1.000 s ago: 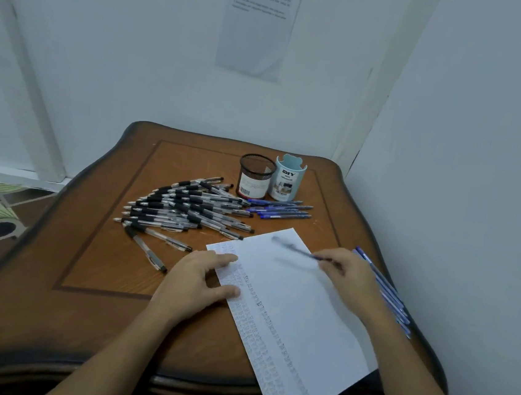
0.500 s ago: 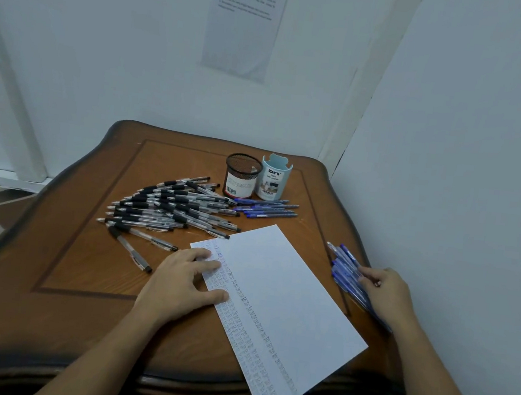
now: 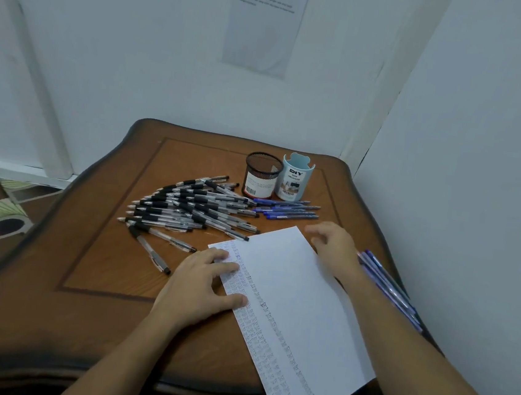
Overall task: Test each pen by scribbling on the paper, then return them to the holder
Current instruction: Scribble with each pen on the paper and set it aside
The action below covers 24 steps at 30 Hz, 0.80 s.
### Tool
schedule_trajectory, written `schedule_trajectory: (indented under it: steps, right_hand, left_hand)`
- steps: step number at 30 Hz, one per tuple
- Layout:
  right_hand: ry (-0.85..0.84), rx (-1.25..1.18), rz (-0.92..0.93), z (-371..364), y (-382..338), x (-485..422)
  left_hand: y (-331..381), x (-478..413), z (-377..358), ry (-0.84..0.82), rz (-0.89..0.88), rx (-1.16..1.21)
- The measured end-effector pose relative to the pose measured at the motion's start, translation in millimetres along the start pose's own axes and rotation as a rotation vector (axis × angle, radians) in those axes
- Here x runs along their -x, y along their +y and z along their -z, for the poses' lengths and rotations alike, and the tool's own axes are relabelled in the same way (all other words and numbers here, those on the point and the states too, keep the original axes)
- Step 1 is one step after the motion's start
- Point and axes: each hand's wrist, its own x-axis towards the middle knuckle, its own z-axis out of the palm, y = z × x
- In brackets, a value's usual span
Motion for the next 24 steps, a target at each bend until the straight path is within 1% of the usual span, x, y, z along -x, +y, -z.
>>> schedule_trajectory:
  steps: [2, 5, 10, 13, 14, 17, 18, 22, 24]
  right_hand:
    - [-0.062, 0.098, 0.08, -21.1, -10.7, -20.1]
    - [-0.136, 0.213, 0.017, -39.6, -23.4, -41.7]
    - [-0.081, 0.302, 0.019, -47.9, -22.5, -51.5]
    - [-0.087, 0.426, 0.125, -38.3, -23.5, -48.1]
    - [-0.087, 0.395, 0.161, -33.3, -25.3, -45.8]
    - [-0.127, 0.115, 0.217, -18.5, -32.7, -30.1]
    - [-0.145, 0.059, 0.242, -13.9, -37.6, -21.7]
    - [-0.225, -0.079, 0.275, -3.8, -56.8, 7.9]
    - [-0.236, -0.105, 0.25, 0.1, -63.9, 16.5]
  left_hand:
    - [-0.2, -0.2, -0.2, 0.004, -0.003, 0.012]
    - [-1.2, -1.1, 0.8, -0.008, -0.013, 0.01]
    - [0.5, -0.8, 3.7, -0.034, -0.023, -0.069]
    - [-0.9, -1.9, 2.1, -0.057, -0.035, -0.125]
    - [-1.4, -2.2, 1.7, -0.067, -0.039, -0.136]
    - [-1.1, -1.9, 1.3, -0.091, -0.042, -0.154]
    - [-0.4, -1.8, 1.4, -0.095, -0.042, -0.155]
    - [0.7, -2.1, 2.3, -0.106, -0.042, -0.156]
    - [1.1, -2.2, 2.3, -0.116, -0.037, -0.161]
